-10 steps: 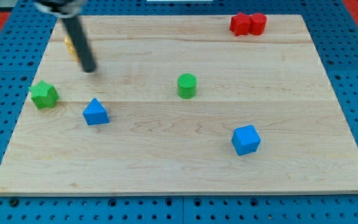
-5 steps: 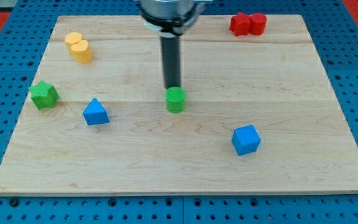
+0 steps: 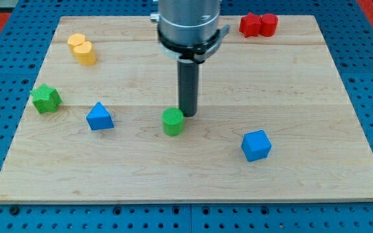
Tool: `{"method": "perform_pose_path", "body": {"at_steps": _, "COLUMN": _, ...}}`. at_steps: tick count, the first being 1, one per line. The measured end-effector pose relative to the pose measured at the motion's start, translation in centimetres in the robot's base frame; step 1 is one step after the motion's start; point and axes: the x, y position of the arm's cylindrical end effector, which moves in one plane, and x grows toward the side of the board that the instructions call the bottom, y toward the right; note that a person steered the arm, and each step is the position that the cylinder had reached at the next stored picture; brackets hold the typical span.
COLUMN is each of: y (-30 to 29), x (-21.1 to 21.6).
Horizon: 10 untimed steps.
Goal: Push the green circle into the green star
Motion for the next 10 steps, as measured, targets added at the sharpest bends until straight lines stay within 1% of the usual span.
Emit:
{"method": "perform_pose_path", "body": {"at_steps": 1, "y": 1.1, "x": 3.0}}
{"method": "perform_pose_path", "body": {"at_steps": 2, "y": 1.0, "x": 5.2}}
{"method": "perform_pose_path", "body": {"at_steps": 3, "y": -3.4, "x": 4.7}}
{"method": "perform_pose_path", "body": {"at_steps": 4, "y": -6.8, "x": 2.4}}
{"method": "perform_pose_path", "body": {"at_steps": 6, "y": -4.5, "x": -0.5}}
{"method": "perform_pose_path", "body": {"at_steps": 7, "y": -6.9, "x": -2.1}}
{"method": "perform_pose_path", "body": {"at_steps": 9, "y": -17.3, "x": -4.3}}
{"method": "perform_pose_path", "body": {"at_steps": 10, "y": -19.7, "x": -5.1}}
